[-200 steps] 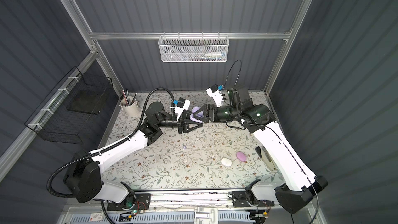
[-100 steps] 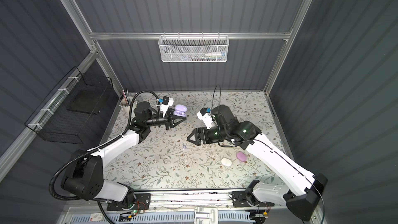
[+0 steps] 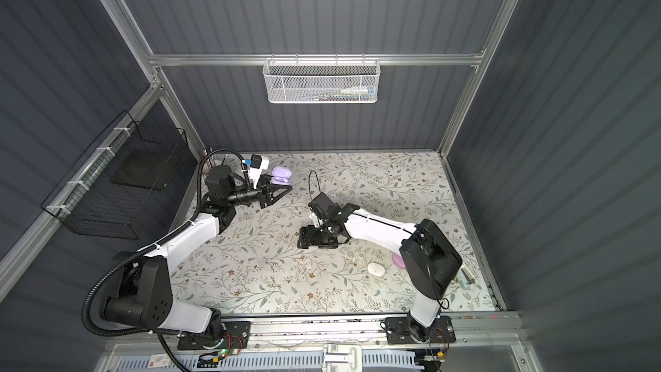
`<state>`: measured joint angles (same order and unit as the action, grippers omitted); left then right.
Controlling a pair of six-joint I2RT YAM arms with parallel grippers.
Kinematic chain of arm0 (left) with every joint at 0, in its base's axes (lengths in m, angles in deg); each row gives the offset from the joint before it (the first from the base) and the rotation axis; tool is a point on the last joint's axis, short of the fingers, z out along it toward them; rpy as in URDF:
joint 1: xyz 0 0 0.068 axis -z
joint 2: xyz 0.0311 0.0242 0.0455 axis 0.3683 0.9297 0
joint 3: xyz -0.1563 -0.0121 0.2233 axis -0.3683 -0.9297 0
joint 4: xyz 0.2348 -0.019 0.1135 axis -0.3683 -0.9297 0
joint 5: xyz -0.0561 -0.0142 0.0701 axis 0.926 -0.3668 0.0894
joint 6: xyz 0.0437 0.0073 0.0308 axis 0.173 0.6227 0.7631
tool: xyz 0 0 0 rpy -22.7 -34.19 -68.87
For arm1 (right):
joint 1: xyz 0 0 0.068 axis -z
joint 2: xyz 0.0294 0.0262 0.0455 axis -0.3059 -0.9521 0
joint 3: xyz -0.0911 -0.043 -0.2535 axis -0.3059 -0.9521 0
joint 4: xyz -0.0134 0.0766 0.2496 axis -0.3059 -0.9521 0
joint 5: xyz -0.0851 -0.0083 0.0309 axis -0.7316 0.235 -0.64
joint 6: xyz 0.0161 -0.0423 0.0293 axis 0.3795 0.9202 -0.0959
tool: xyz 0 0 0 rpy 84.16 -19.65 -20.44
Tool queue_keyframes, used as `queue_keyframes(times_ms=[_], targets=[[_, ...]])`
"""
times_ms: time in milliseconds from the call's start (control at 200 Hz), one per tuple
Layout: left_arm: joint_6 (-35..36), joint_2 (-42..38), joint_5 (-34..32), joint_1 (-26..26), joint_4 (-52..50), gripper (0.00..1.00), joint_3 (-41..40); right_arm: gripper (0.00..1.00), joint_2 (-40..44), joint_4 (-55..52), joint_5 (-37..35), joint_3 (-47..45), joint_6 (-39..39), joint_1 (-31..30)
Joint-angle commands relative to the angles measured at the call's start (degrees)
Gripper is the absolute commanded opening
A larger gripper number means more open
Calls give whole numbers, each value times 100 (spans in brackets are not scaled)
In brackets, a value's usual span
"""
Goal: Insert wireless bluetooth earbuds into charging case
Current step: Rotate the wireless bluetooth earbud at the center of the table.
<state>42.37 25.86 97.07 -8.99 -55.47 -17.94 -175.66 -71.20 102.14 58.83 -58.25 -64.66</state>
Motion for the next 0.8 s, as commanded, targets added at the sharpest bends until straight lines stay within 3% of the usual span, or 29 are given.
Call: queue_keyframes(times_ms=[0, 410, 795], targets=[[-77, -156, 101, -58, 171, 9, 88, 83, -326, 240, -217, 339, -297, -67], [-230, -185, 150, -67, 299, 8, 64, 82, -1309, -91, -200, 937, -633, -217], [-266, -294, 114, -65, 321, 8, -32, 82, -1537, 69, -132, 1129, -650, -228]])
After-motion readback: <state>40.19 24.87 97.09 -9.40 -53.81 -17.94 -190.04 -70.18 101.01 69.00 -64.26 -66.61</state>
